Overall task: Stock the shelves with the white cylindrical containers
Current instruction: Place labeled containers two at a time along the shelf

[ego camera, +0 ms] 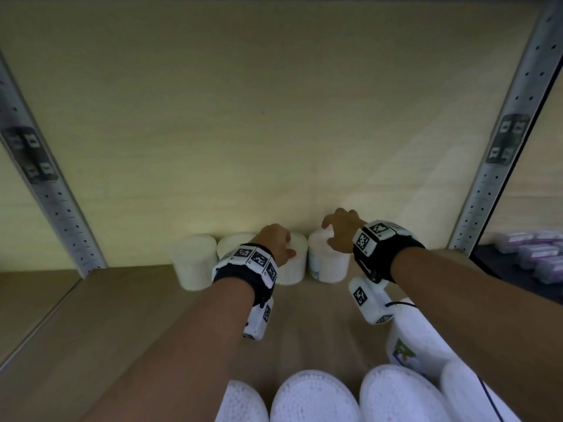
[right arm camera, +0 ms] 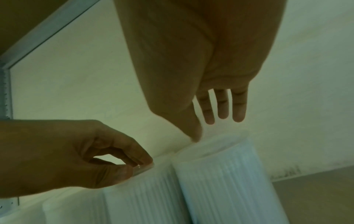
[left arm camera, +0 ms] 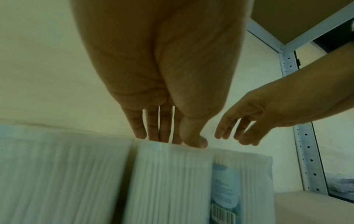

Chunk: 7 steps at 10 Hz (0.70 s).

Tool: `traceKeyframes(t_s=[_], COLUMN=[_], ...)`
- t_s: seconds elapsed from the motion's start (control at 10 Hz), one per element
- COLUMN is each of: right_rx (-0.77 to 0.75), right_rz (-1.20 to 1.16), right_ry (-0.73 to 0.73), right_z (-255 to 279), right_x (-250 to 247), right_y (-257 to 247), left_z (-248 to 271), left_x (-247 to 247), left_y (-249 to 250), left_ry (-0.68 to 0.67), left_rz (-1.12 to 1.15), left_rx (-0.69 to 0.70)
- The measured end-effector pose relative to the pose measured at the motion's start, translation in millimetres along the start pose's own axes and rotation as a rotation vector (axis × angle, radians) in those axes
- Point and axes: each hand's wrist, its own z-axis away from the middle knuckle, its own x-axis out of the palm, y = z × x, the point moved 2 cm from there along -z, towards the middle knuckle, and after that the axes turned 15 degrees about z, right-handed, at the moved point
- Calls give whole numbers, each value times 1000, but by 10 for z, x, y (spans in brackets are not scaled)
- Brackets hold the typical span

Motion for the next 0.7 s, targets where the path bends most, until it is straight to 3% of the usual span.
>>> traceKeyframes(t_s=[0.2,0.6,0.7], right_rx=[30,-77,-22], right_rz=[110,-23,-37], right_ry=[-97,-83,-42], right_z=[-6,54,26], right_x=[97,20,28], right_y=[-7,29,44], left_z=[-1,-4,-5], left_x=[13,13,19], left_y=[-36,-44,-47], left_ry=[-12,-19,-16], left_rz=[19,22,28], left_rx=[-7,-7,-7])
